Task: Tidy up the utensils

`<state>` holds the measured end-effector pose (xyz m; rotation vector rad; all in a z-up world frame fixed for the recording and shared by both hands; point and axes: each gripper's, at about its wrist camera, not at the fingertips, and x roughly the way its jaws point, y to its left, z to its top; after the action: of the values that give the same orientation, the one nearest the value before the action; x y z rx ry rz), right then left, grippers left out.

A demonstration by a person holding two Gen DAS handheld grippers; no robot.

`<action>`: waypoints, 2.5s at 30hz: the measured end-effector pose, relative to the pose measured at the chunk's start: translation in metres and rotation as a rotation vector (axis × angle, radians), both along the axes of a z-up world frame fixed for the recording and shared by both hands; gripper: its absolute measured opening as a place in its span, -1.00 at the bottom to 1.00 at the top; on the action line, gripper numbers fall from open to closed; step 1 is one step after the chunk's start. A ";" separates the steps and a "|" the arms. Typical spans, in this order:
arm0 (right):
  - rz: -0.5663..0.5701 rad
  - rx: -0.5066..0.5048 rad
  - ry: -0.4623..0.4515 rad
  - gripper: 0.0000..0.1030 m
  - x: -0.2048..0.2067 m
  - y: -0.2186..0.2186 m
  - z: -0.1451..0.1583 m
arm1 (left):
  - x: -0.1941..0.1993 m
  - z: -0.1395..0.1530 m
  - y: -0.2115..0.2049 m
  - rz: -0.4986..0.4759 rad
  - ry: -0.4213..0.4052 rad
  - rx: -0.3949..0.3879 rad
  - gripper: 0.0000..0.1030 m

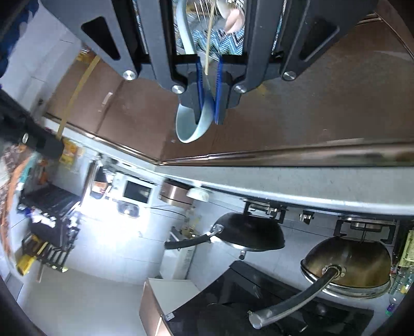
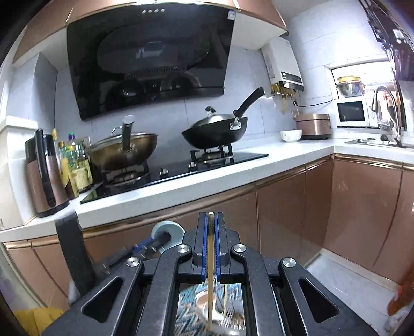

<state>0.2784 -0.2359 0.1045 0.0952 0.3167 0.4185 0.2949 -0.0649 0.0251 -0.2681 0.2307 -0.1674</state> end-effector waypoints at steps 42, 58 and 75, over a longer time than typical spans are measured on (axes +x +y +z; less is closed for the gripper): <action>-0.088 -0.077 0.120 -0.63 0.026 -0.014 -0.132 | -0.031 -0.043 -0.022 0.127 -0.087 0.128 -0.02; -0.254 -0.162 0.055 0.27 -0.116 -0.010 -0.083 | -0.132 0.011 0.075 0.110 0.071 0.196 0.30; -0.467 -0.201 0.001 1.00 -0.210 -0.023 -0.061 | -0.196 0.027 0.066 0.111 0.000 0.271 0.38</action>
<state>0.0679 -0.2586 0.0433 -0.0282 0.3251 -0.0766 0.0985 0.0007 0.0522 -0.0115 0.2354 -0.0250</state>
